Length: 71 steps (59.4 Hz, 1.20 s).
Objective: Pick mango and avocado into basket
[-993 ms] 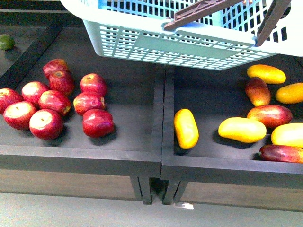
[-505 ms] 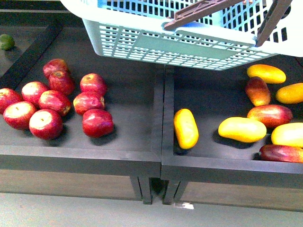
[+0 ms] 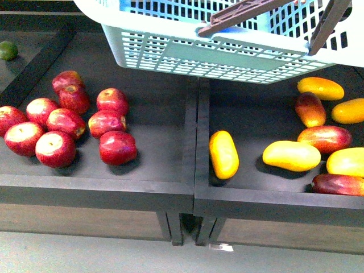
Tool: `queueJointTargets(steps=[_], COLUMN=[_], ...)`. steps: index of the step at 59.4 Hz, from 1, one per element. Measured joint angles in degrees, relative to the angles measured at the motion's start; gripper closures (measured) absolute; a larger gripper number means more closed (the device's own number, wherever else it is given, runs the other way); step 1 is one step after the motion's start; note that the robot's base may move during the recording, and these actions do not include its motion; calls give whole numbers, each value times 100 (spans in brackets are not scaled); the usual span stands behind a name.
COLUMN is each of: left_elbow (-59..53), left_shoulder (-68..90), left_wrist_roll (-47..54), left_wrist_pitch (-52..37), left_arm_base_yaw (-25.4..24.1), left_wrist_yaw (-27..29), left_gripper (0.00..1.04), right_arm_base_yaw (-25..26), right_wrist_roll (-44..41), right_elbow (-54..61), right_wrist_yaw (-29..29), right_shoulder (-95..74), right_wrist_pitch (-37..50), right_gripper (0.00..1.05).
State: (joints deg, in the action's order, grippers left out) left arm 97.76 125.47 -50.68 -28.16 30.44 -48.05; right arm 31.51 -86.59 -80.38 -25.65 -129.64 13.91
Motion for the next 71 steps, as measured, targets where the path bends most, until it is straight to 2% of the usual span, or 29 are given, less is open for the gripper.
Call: queueJointTargets(steps=[2,10,13,19,27,32,48,61,69,71], left_elbow=[0,0,0,0,0,0,0,0,0,0], left_shoulder=[0,0,0,0,0,0,0,0,0,0], left_wrist_roll=[-2,7,2,2,2,0,4,0,0,11], left_wrist_pitch=[0,0,0,0,0,0,0,0,0,2], left_arm_base_yaw=[0,0,0,4,7,4,4,7,4,4], left_wrist_yaw=[0,4,2,-2,-13,0,2,-9,7,-4], left_gripper=[99,99,99,99,99,99,99,99,99,99], right_arm_base_yaw=[20,37,-116,-461,-1207,-1644,-2865,-3248,-3292,-3292], right_wrist_roll=[184,1926,3185,4662,6616,7399,8819,9090,9372,9396], right_elbow=[125,898,1405,1908,2455,2647,2826,2632,2568,2559], right_wrist_yaw=[-52,-221,-400,-463,-656,-623,103,848,992,1019], right_shoulder=[199,1270,1952,2712,3650,3888,3807,3508,3397,3397], right_wrist_pitch=[179,1069,1320,1217,678,660,822,780,826,844], right_gripper=[46,47,47,47,47,47,47,46,21,18])
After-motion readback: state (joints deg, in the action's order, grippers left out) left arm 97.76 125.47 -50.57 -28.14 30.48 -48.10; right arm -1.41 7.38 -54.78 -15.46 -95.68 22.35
